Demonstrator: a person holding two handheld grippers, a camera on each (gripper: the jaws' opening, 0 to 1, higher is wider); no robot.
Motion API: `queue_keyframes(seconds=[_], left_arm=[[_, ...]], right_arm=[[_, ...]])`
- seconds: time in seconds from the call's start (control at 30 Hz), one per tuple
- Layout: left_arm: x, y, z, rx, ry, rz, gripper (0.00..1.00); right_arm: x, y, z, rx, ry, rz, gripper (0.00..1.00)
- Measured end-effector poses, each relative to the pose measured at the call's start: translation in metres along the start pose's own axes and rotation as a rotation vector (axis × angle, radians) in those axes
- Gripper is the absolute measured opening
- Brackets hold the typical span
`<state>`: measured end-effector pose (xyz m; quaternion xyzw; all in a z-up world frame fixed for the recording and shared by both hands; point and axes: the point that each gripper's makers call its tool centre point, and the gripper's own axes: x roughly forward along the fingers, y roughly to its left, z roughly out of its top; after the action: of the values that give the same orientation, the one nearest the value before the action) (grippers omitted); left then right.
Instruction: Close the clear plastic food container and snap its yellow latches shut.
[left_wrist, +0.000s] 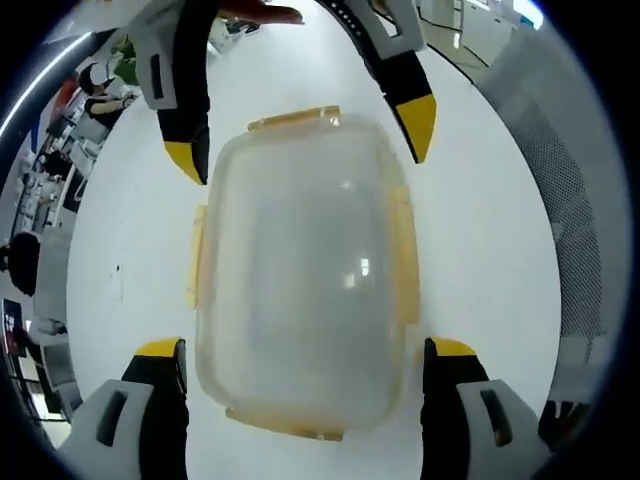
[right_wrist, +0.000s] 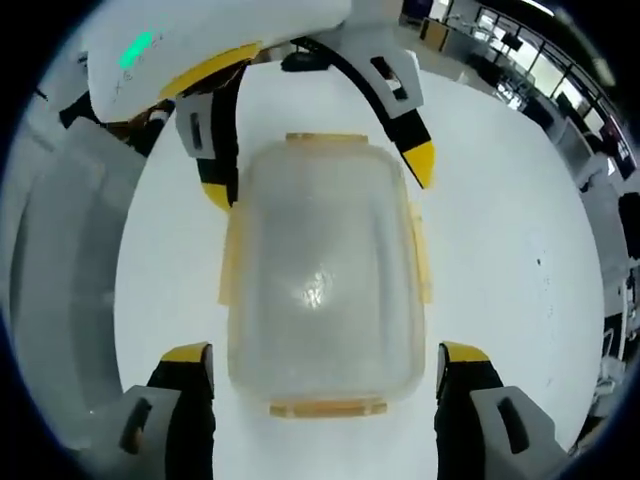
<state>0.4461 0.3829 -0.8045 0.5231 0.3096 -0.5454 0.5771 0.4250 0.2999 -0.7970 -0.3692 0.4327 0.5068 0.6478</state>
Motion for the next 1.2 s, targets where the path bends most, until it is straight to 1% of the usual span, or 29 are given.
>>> queue_keyframes(seconds=[0.03,0.17,0.2,0.23,0.27,0.3,0.37,0.47,0.6,0.7,0.73,0.87,0.97,1.07,1.17,1.2], left_arm=[[-0.002,0.001,0.001,-0.013,-0.006,0.003,0.99],[-0.006,0.006,0.004,-0.064,-0.032,0.017,0.99],[-0.007,0.007,0.004,-0.070,-0.035,0.022,0.99],[-0.008,0.008,0.005,-0.075,-0.040,0.031,0.99],[-0.010,0.009,0.008,-0.084,-0.057,0.041,0.99],[-0.010,0.009,0.009,-0.094,-0.066,0.043,0.99],[-0.012,0.009,0.010,-0.132,-0.077,0.046,0.99],[-0.014,0.010,0.013,-0.146,-0.094,0.058,0.99],[-0.016,0.012,0.017,-0.183,-0.120,0.068,0.99],[-0.017,0.014,0.020,-0.238,-0.146,0.073,0.99],[-0.017,0.014,0.020,-0.244,-0.148,0.072,0.99],[-0.020,0.014,0.023,-0.284,-0.182,0.081,0.99],[-0.021,0.014,0.019,-0.315,-0.190,0.085,0.99],[-0.024,0.015,0.019,-0.361,-0.227,0.098,0.99],[-0.025,0.015,0.018,-0.411,-0.252,0.100,0.99],[-0.026,0.016,0.020,-0.446,-0.285,0.107,0.99]], right_arm=[[0.000,0.000,0.001,0.010,-0.016,-0.005,0.94],[-0.001,0.000,0.003,0.033,-0.046,-0.018,0.94],[-0.001,0.002,0.005,0.057,-0.067,-0.016,0.94],[-0.002,0.001,0.005,0.061,-0.071,-0.018,0.94],[-0.003,-0.001,0.005,0.060,-0.082,-0.028,0.94],[-0.004,0.001,0.006,0.072,-0.092,-0.023,0.94],[-0.005,0.003,0.005,0.099,-0.099,-0.016,0.94],[-0.006,0.005,0.005,0.122,-0.120,-0.017,0.94],[-0.008,0.003,0.008,0.158,-0.153,-0.031,0.94],[-0.010,0.002,0.011,0.176,-0.173,-0.042,0.94],[-0.011,0.001,0.012,0.181,-0.180,-0.048,0.94],[-0.016,-0.003,0.016,0.223,-0.222,-0.063,0.93],[-0.018,-0.005,0.019,0.261,-0.261,-0.071,0.93],[-0.022,-0.009,0.024,0.318,-0.323,-0.086,0.93],[-0.025,-0.009,0.025,0.331,-0.349,-0.100,0.92],[-0.027,-0.010,0.028,0.344,-0.379,-0.110,0.92]])
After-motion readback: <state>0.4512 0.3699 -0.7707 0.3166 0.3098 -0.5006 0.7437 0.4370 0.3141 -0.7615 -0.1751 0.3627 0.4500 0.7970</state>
